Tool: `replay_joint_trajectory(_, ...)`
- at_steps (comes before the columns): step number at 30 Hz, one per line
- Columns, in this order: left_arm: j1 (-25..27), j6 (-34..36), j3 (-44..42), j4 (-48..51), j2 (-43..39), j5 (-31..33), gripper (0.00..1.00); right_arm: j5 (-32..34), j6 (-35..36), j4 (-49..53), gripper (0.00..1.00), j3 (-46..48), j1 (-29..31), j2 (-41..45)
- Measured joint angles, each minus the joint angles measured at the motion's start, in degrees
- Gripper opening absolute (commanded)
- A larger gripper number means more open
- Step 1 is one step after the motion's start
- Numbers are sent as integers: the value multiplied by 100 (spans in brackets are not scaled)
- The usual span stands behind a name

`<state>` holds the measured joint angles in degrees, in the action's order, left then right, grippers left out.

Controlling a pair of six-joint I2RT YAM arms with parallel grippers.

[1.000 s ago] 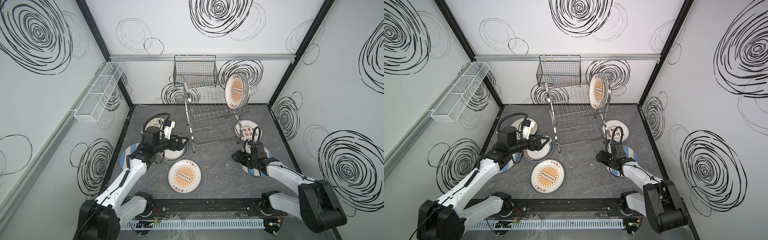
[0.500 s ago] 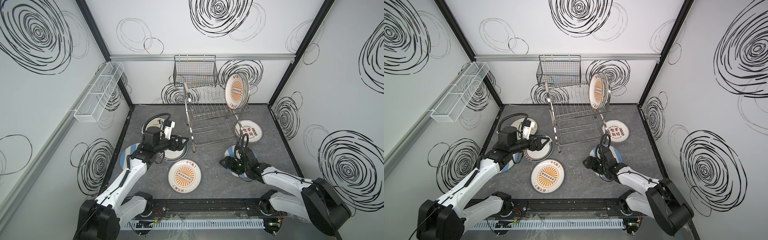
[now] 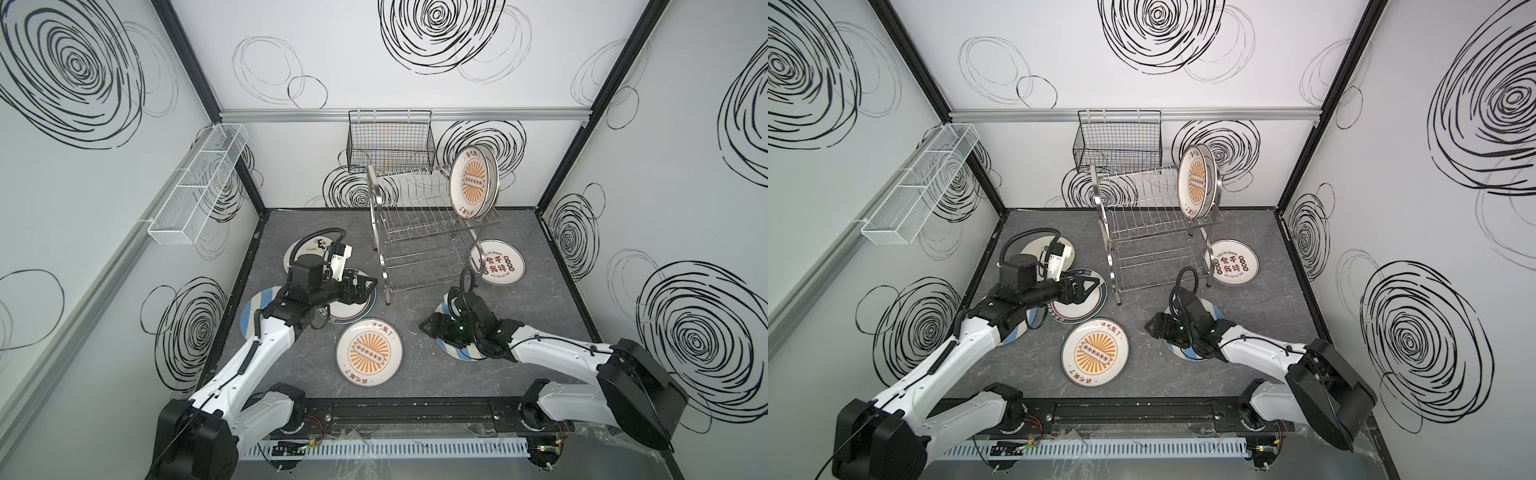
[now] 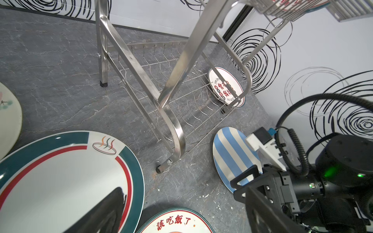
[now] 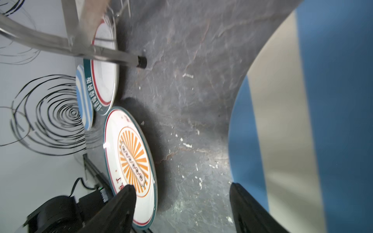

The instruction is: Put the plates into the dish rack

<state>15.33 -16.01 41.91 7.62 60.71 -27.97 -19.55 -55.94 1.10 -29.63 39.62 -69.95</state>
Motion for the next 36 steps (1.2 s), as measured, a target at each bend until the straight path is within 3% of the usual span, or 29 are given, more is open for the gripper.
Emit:
replay_joint_trajectory(4,7,0,0,0,0,-9,96,632,229,909,77,-160,-494,879)
replay_joint_trajectory(11,332,-55,-13,275,-192,153,96,1497,457,1971,77,463,-1248,2404)
replay_joint_trajectory(17,1733,-549,-514,269,-1071,704,96,1613,721,2280,77,706,-2159,2745)
replay_joint_trajectory(20,2435,-881,-1008,-136,-1132,879,96,1478,776,2214,77,935,-2424,2747)
replay_joint_trajectory(25,3169,-1305,-1495,-876,-439,1172,96,1329,815,2098,77,1235,-2566,2608)
replay_joint_trajectory(30,3716,-1294,-1215,-1403,544,1526,96,1189,872,1945,77,1451,-2726,2540)
replay_joint_trajectory(36,4006,-1292,-846,-1961,1517,1609,96,1025,992,1694,78,1563,-2868,2566)
